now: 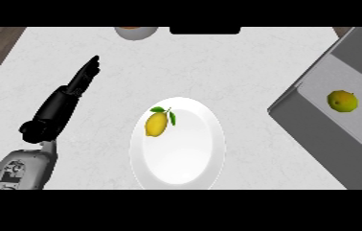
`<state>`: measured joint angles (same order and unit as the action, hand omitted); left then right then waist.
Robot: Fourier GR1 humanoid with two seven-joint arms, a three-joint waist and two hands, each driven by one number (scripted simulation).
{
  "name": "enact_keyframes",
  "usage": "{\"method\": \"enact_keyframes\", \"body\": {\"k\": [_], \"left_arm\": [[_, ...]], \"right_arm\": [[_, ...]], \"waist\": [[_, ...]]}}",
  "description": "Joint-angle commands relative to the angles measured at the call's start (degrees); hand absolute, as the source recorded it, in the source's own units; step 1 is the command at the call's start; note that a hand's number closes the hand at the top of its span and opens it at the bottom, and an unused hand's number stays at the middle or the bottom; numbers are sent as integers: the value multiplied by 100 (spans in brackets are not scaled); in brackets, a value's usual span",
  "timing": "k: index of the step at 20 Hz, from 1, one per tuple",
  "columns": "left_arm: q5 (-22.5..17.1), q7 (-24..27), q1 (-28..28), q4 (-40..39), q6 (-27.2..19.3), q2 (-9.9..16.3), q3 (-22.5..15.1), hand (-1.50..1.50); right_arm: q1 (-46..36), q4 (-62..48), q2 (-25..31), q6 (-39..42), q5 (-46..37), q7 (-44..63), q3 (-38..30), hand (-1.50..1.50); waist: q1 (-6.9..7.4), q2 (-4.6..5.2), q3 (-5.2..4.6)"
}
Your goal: Pick the pear from the plate and place it in the cardboard box
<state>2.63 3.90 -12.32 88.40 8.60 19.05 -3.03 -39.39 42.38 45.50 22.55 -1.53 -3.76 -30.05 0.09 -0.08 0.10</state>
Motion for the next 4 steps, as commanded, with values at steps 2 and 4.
{"method": "enact_keyframes", "body": {"k": [2,4], "left_arm": [[26,6,-15,-30,49,-71,-28,0],[-43,-288,166,528,106,-62,-73,0]], "right_arm": [[69,-716,249,-169,557,38,-777,-150],[148,-1167,448,-190,471,-565,-851,-150]], "waist": [[6,27,-3],[115,35,4]]}}
